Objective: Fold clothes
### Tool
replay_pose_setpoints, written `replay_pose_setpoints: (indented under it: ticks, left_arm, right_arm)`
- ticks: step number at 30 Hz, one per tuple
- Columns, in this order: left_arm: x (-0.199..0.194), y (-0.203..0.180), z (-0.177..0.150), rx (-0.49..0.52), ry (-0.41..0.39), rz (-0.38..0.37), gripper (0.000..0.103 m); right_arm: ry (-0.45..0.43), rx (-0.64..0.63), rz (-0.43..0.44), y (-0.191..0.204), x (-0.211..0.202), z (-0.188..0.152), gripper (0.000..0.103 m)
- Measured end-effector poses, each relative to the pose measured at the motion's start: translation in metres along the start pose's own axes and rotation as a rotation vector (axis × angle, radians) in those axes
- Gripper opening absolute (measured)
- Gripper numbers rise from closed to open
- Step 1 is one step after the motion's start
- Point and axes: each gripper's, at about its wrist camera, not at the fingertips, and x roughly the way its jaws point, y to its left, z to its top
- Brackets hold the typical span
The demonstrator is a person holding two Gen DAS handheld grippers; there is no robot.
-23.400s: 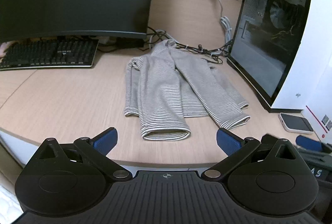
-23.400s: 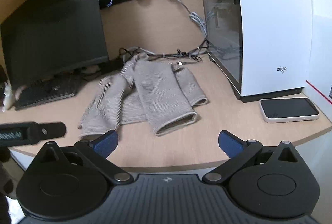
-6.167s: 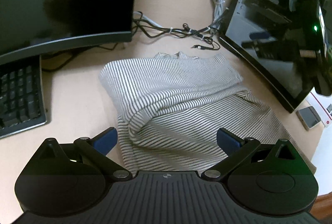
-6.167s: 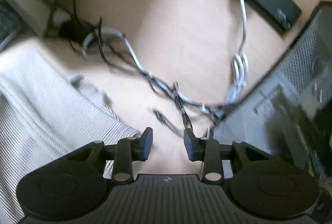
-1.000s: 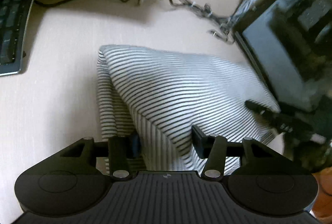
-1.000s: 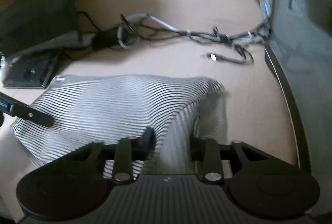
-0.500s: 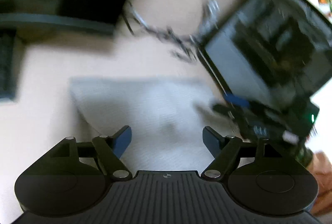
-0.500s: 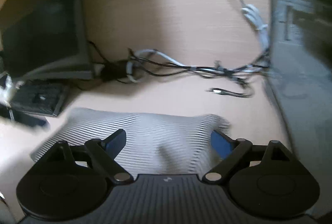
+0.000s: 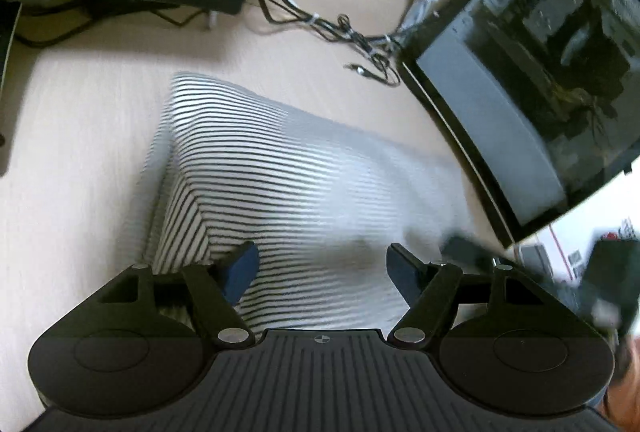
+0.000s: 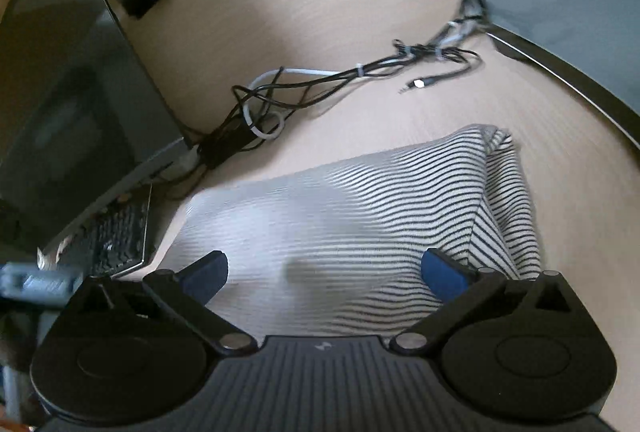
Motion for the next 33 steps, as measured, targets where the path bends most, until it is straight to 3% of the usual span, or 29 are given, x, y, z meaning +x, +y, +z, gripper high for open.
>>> replay_pose_setpoints:
  ticks: [5,9,16,19,21,25,27,31,33]
  left_arm:
    - [0.010,0.008,0.012,0.064,-0.019,-0.046,0.089]
    - [0.018,0.009,0.016,0.085,-0.023,-0.093,0.097]
    - [0.017,0.001,0.008,0.095,-0.058,-0.039,0.097]
    - [0.011,-0.001,0.004,0.022,-0.097,0.006,0.097]
    - [0.005,-0.009,0.001,-0.047,-0.113,0.054,0.097]
    - [-0.008,-0.042,-0.013,-0.041,-0.152,0.073,0.096]
    - [-0.007,-0.059,-0.023,-0.047,-0.154,0.071,0.094]
    - [0.010,-0.082,-0.046,-0.081,-0.118,0.154,0.069]
    - [0.017,-0.086,-0.056,-0.102,-0.105,0.205,0.067]
  right_arm:
    - [0.020,0.038,-0.047,0.034,-0.016,-0.031,0.103]
    - [0.036,0.091,-0.082,0.048,-0.015,-0.037,0.103]
    - [0.106,-0.076,-0.092,0.059,-0.009,-0.033,0.103]
    - [0.048,-0.152,-0.061,0.054,-0.023,-0.026,0.101]
    - [-0.044,-0.216,-0.057,0.046,-0.043,-0.016,0.093]
    - [-0.137,-0.384,-0.089,0.022,-0.059,0.010,0.068]
    - [-0.110,-0.432,-0.095,0.006,-0.054,0.024,0.039]
    - [-0.033,-0.515,-0.078,-0.013,-0.030,0.034,0.034]
    - [-0.005,-0.574,-0.064,-0.018,-0.021,0.025,0.034]
